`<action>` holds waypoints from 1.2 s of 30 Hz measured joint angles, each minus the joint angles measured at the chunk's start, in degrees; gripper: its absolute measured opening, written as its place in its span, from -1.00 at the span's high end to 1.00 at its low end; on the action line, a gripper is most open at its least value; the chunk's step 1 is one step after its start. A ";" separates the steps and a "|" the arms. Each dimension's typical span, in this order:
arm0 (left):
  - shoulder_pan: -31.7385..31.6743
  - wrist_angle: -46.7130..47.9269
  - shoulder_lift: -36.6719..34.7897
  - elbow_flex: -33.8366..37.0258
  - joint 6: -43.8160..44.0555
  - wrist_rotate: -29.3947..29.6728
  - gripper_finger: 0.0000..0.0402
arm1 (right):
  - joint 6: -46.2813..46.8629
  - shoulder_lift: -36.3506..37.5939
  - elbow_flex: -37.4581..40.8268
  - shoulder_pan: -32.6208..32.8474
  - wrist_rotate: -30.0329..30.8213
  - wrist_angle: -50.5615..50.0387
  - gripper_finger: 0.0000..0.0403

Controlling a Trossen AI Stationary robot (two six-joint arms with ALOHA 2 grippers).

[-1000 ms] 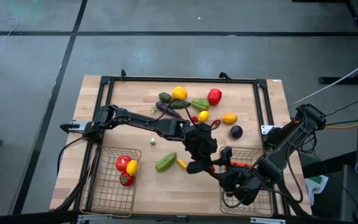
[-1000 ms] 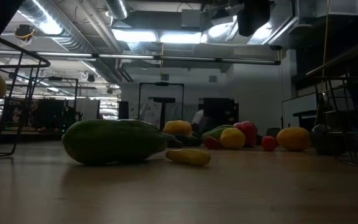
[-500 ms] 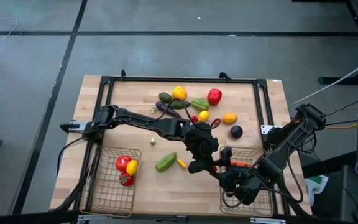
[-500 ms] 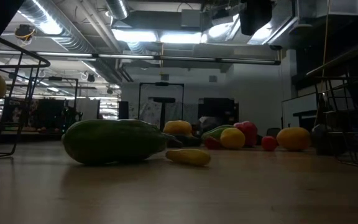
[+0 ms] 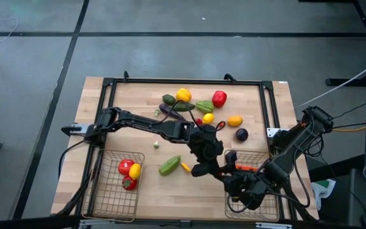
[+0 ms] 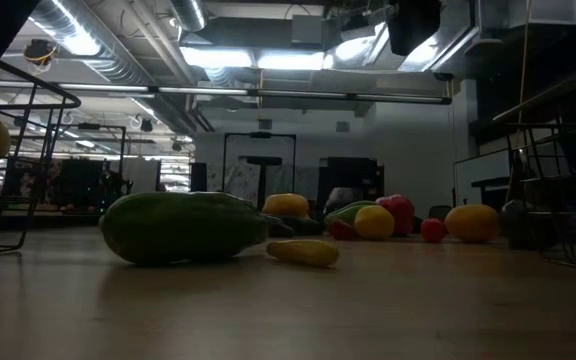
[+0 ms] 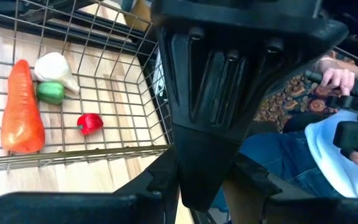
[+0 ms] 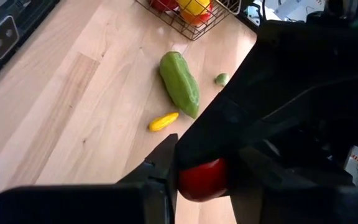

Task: Sort produce into baskets
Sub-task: Put the orange mushroom into the right wire basket

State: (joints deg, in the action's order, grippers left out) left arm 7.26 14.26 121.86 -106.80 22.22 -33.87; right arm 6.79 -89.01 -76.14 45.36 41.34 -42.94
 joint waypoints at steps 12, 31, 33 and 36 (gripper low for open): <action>0.10 0.07 0.00 0.01 -0.05 0.85 0.50 | 0.07 0.00 -0.02 -0.02 -1.42 -0.13 0.48; 0.12 0.24 0.00 0.02 -6.08 5.01 -0.08 | 2.94 -0.02 0.02 -0.02 -7.37 -1.73 0.48; -0.67 0.48 0.00 0.02 -6.07 4.49 -0.10 | 5.28 -0.02 0.02 -0.02 -9.41 -3.82 0.48; -1.87 2.56 0.00 0.02 -6.49 4.11 -0.11 | 10.78 -0.02 0.02 -0.02 -14.36 -9.25 0.48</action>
State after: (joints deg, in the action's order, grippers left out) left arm 5.39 16.82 121.86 -106.78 15.73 -29.76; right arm 17.57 -89.03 -76.12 45.34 26.98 -52.19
